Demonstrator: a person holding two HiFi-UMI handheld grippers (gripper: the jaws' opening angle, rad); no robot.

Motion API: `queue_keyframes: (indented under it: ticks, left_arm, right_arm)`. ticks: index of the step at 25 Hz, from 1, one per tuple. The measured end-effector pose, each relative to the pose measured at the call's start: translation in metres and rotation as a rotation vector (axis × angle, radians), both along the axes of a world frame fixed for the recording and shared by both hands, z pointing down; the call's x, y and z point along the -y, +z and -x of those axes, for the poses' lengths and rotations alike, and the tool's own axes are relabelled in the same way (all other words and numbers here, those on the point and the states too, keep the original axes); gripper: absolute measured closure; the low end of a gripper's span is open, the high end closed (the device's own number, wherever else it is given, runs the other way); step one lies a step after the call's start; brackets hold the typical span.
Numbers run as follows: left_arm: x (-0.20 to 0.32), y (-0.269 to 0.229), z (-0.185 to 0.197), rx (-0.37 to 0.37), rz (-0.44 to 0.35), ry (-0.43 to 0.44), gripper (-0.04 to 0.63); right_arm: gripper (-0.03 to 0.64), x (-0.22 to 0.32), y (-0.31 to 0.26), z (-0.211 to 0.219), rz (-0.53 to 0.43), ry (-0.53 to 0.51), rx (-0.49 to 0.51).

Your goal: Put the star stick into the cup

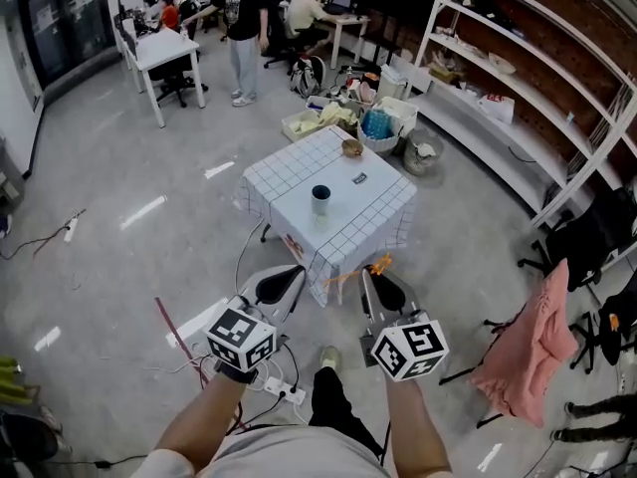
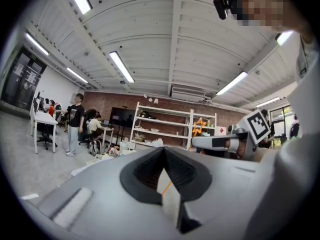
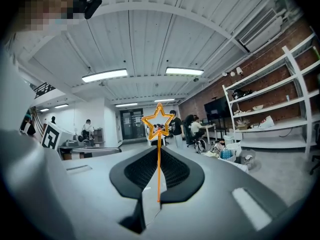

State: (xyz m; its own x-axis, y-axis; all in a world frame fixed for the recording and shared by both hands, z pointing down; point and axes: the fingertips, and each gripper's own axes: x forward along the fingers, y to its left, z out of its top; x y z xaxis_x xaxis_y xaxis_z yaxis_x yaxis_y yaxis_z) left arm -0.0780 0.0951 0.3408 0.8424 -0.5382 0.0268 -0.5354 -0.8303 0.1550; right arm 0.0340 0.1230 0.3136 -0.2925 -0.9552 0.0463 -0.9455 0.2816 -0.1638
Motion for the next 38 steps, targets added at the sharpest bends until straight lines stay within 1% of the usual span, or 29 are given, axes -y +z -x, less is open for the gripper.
queue_keyframes:
  ticks: [5,9,12,15,21,26,32,38]
  left_arm:
    - [0.077,0.007,-0.043,0.013,0.014,-0.049,0.589]
    - [0.133,0.011,-0.079,0.021,0.023,-0.087,0.589]
    - [0.167,0.01,-0.095,0.032,0.021,-0.127,0.589]
    - [0.189,0.01,-0.104,0.053,0.022,-0.155,0.589]
    - [0.224,0.026,-0.108,0.071,0.05,-0.19,0.589]
    - [0.256,0.047,-0.117,0.073,0.08,-0.195,0.589]
    - [0.304,0.075,-0.119,0.08,0.096,-0.158,0.589]
    - [0.36,0.113,-0.111,0.1,0.108,-0.123,0.589]
  right_arm:
    - [0.588,0.083,0.009,-0.04,0.025,-0.058,-0.012]
    - [0.588,0.143,0.014,-0.082,0.039,-0.082,-0.009]
    - [0.588,0.182,0.016,-0.107,0.046,-0.1,-0.009]
    - [0.588,0.21,0.016,-0.121,0.05,-0.114,0.004]
    - [0.588,0.252,0.026,-0.125,0.067,-0.141,0.008]
    - [0.588,0.286,0.041,-0.129,0.082,-0.139,0.0]
    - [0.588,0.341,0.07,-0.122,0.109,-0.113,-0.015]
    - [0.588,0.403,0.117,-0.109,0.147,-0.079,-0.02]
